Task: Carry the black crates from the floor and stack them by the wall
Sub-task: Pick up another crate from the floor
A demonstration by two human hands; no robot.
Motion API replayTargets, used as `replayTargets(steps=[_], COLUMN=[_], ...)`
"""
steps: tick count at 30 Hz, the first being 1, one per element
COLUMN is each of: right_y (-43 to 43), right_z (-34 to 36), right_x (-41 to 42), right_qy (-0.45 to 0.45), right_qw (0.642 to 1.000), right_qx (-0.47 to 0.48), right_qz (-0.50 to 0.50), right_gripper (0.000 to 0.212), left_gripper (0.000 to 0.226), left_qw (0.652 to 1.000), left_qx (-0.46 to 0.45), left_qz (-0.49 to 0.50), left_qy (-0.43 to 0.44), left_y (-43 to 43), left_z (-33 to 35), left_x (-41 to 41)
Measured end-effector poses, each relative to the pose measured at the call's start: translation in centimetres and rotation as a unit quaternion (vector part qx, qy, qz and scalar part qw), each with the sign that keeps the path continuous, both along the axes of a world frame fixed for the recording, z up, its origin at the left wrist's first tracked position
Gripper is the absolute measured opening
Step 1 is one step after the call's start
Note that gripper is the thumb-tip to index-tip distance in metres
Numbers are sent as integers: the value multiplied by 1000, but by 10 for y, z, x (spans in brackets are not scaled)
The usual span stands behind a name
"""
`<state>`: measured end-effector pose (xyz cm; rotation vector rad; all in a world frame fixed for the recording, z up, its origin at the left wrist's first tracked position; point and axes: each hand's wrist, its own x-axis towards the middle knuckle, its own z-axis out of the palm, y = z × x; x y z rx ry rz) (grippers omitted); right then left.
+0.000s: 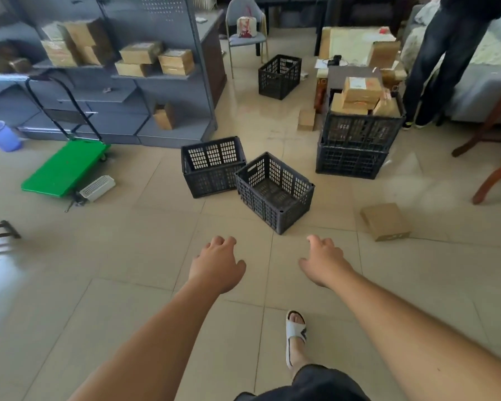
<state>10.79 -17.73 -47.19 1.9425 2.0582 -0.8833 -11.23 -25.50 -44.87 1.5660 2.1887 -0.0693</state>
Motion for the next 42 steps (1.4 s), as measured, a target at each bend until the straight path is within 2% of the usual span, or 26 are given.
replayTargets(steps=[6,11,18,25,31,37,42], right_y=[130,228,328,427,469,507,566], right_z=[-9,-5,-18,-35,-49,-66,-80], right_x=[-32,-64,-127,-201,-237,-228,-210], right_qy=[23,27,16,17,32,0,10], right_qw=[1000,999,1000,998,985,966,951], right_qx=[-1,22,3,-10,-38,-60,-66], right_qz=[-15,15,20,-61,-165,-252,-301], right_gripper=[55,53,60,57,63,61,58], left_gripper=[59,58,58,61,54,52,48], left_qw=[1000,998,995,998,997,987,979], left_qx=[-7,8,-12,-18,-63,-100,-112], left_qz=[26,67,91,46,-30,-125,-171], left_qy=[12,4,-28,-46,-31,-19,-4], left_y=[117,199,296,424,530,620,688], left_z=[-1,4,-14,-32,-40,-51,-57], left_x=[-40,-75,-142,-239,-295,-287,-269])
